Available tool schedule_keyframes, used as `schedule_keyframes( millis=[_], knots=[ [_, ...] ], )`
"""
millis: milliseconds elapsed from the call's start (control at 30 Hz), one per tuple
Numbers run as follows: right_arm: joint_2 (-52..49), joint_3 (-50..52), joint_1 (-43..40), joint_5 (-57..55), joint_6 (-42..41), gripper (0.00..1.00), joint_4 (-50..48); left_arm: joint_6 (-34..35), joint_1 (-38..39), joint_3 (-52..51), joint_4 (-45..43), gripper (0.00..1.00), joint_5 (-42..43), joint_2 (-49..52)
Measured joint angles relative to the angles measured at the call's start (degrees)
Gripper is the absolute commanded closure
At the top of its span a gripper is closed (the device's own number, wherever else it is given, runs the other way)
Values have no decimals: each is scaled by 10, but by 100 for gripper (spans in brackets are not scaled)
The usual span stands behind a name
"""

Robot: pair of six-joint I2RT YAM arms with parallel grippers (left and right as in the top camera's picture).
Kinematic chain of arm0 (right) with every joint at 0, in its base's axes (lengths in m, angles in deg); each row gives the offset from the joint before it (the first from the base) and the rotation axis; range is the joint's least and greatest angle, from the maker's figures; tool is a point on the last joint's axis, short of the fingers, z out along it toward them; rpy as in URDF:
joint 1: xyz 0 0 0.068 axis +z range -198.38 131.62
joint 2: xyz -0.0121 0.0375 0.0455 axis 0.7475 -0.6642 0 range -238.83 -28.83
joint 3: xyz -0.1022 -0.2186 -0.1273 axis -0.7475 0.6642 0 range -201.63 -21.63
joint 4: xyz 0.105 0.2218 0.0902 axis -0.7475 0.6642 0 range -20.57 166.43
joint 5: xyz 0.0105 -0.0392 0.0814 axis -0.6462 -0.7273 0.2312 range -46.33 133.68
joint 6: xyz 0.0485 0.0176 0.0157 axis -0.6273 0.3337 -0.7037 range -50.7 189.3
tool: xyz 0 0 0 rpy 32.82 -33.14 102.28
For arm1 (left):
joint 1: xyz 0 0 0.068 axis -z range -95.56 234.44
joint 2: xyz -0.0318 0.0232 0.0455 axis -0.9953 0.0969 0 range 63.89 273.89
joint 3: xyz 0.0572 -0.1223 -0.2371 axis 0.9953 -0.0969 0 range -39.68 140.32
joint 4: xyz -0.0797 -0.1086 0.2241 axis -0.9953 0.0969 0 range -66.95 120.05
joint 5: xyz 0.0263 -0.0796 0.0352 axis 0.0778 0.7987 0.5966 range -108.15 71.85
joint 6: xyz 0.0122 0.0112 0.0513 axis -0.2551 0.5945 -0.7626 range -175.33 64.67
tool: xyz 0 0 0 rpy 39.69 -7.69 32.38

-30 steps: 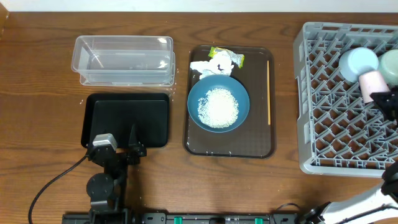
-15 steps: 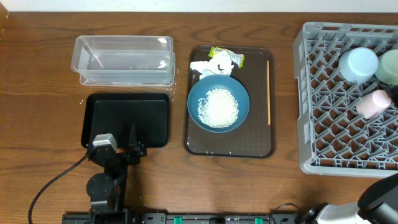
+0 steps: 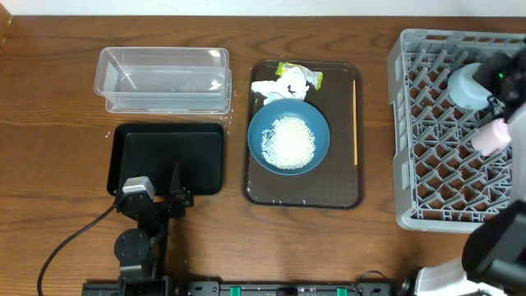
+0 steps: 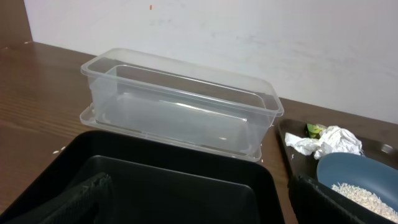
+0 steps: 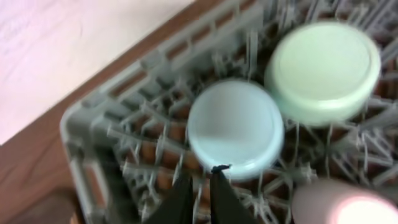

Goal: Sort waste into correct bins and load items into the dishwasher rack
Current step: 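Release the cup and move the right gripper to the chopstick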

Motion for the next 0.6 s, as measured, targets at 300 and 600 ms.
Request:
schedule_keyframes(
  millis=[300, 600],
  knots=[
    [-58, 2, 51, 108, 5, 96, 24, 0, 0, 0, 0, 8, 0, 0],
    [-58, 3, 164, 269, 65, 1, 73, 0, 0, 0, 0, 8, 0, 0]
  ],
)
